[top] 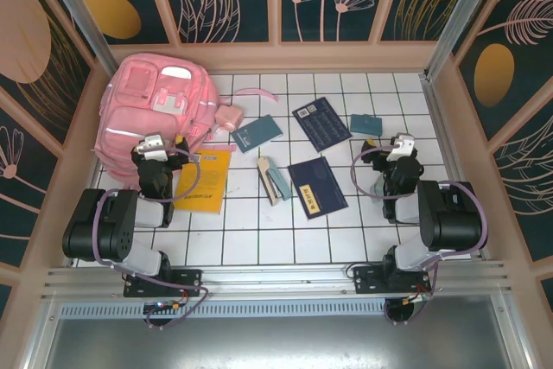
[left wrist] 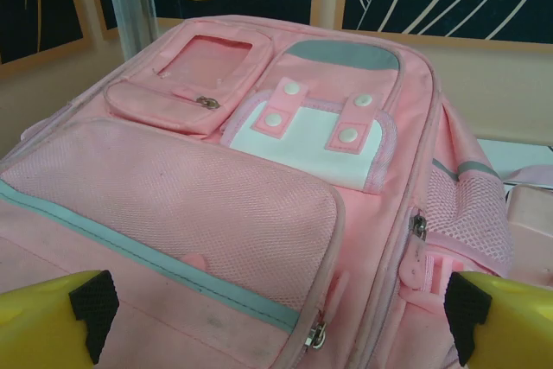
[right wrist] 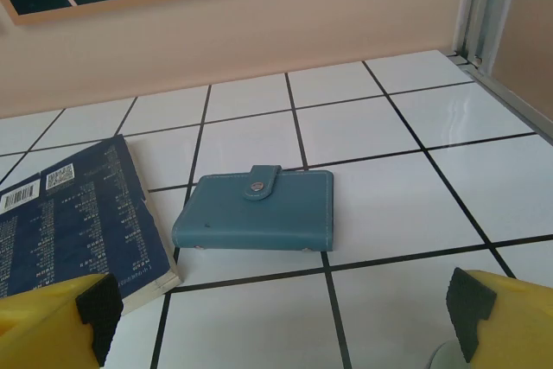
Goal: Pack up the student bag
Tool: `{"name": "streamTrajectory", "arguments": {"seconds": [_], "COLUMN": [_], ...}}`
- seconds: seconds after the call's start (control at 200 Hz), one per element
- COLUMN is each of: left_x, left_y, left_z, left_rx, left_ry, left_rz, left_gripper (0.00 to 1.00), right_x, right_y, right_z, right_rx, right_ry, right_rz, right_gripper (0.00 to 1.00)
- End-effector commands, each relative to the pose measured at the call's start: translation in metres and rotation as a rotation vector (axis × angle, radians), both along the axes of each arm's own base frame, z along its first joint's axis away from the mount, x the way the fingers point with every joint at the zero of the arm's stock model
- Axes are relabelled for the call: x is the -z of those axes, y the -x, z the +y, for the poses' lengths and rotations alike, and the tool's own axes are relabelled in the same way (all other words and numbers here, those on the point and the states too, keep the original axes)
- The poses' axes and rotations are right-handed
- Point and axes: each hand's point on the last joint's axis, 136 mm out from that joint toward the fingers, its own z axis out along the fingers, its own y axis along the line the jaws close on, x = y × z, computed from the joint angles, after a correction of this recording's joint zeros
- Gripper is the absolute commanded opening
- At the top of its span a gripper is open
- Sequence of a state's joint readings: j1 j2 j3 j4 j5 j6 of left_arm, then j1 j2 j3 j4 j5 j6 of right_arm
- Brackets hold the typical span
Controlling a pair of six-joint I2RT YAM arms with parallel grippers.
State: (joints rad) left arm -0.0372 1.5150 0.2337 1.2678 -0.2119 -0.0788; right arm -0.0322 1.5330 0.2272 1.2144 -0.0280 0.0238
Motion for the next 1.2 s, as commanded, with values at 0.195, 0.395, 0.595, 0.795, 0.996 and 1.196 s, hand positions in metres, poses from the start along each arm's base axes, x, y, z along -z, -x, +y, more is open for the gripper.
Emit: {"name": "streamTrajectory", "arguments": {"seconds": [0.195, 0.395, 0.595, 0.795, 0.996, 1.196], "left_x": [-0.001, -0.002, -0.002, -0.001, -0.012, -0.071], "left_y": [0.001, 0.001, 0.0, 0.0, -0.008, -0.025], "left_z": [-0.001, -0.001, -0.001, -0.001, 0.005, 0.024], "left_rx": [0.012, 0.012, 0.014, 0.014, -0.026, -0.162], "left_ry": [-0.009, -0.009, -0.007, -0.007, -0.004, 0.1], "left_rz": [-0.011, -0.012, -0.011, -0.008, 0.031, 0.12], "left_gripper": [0.98, 0.99, 0.99, 0.99, 0.99, 0.99], "right_x": [-0.007, -0.007, -0.007, -0.007, -0.013, -0.043], "right_y": [-0.005, -0.005, -0.005, -0.005, -0.005, -0.015], "right_z": [0.0, -0.001, -0.001, -0.001, -0.004, -0.02], "right_rx": [-0.012, -0.01, -0.009, -0.009, 0.014, 0.116], "right_ry": [0.009, 0.009, 0.01, 0.009, 0.003, -0.078], "right_rz": [-0.023, -0.023, -0.023, -0.021, -0.028, 0.043], "right_gripper": [0.99, 0.99, 0.99, 0.99, 0.99, 0.99]}}
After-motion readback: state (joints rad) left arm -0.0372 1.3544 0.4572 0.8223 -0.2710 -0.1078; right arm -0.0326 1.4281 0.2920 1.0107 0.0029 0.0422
